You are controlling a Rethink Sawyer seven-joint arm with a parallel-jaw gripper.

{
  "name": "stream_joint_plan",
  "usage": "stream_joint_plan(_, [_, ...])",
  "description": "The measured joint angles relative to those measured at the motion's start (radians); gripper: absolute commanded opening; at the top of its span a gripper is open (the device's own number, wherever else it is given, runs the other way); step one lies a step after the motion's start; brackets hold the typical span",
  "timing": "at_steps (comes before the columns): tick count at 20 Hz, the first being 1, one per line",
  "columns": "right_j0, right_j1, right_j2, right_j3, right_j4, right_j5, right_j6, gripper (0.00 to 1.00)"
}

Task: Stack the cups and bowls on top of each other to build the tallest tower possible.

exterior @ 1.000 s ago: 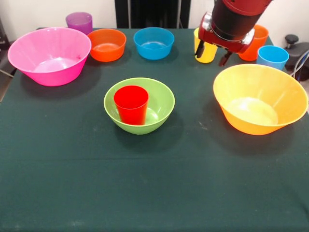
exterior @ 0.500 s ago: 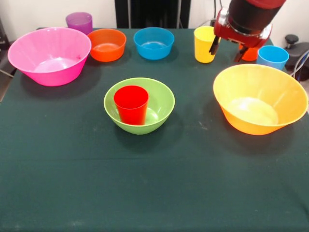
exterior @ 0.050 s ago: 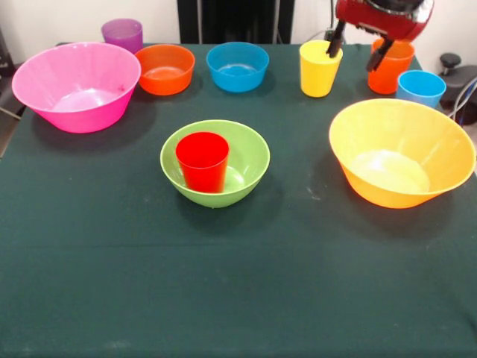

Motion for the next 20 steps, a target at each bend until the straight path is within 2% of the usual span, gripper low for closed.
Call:
stream_joint_plan(4, [-0.016, -0.022, -0.003, -0.002, 0.001, 0.018, 0.0, 1.0])
stream_joint_plan(9, [-0.029, -0.011, -0.005, -0.013, 0.001, 0.02, 0.0, 1.0])
stream_joint_plan(14, [-0.029, 0.028, -0.005, -0.054, 0.0, 0.02, 0.0, 1.0])
stream_joint_plan(20, [-0.029, 0.126, -0.005, -0.185, 0.003, 0.069, 0.0, 1.0])
